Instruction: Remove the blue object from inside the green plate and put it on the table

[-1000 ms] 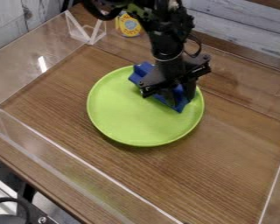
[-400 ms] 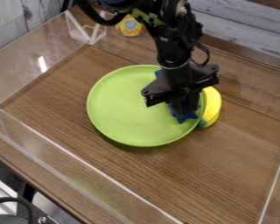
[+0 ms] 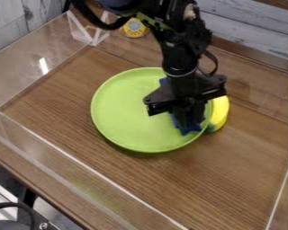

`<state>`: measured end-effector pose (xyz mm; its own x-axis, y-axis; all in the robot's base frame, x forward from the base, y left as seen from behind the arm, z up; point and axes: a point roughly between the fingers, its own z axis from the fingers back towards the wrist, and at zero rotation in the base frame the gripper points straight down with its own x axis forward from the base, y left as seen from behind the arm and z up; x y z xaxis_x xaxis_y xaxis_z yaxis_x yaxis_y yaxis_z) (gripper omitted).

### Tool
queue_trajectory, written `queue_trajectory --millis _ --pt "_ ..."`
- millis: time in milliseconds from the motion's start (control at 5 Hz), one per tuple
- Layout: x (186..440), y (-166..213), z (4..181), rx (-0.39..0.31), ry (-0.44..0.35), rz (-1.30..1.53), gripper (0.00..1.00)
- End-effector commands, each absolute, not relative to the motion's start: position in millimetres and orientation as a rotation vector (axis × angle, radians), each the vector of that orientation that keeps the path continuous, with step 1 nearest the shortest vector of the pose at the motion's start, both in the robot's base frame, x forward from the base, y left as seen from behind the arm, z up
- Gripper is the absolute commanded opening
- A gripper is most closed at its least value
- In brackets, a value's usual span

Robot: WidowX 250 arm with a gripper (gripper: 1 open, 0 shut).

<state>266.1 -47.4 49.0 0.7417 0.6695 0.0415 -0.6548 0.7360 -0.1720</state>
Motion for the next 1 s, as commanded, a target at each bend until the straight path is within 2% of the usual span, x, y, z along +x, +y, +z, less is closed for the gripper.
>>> queue_trajectory --millis 0,800 --pt "263.7 -54.1 62.8 -0.163 -0.130 0.693 0.00" --pt "258.1 -55.8 75.5 -0.148 -0.109 0.623 0.00"
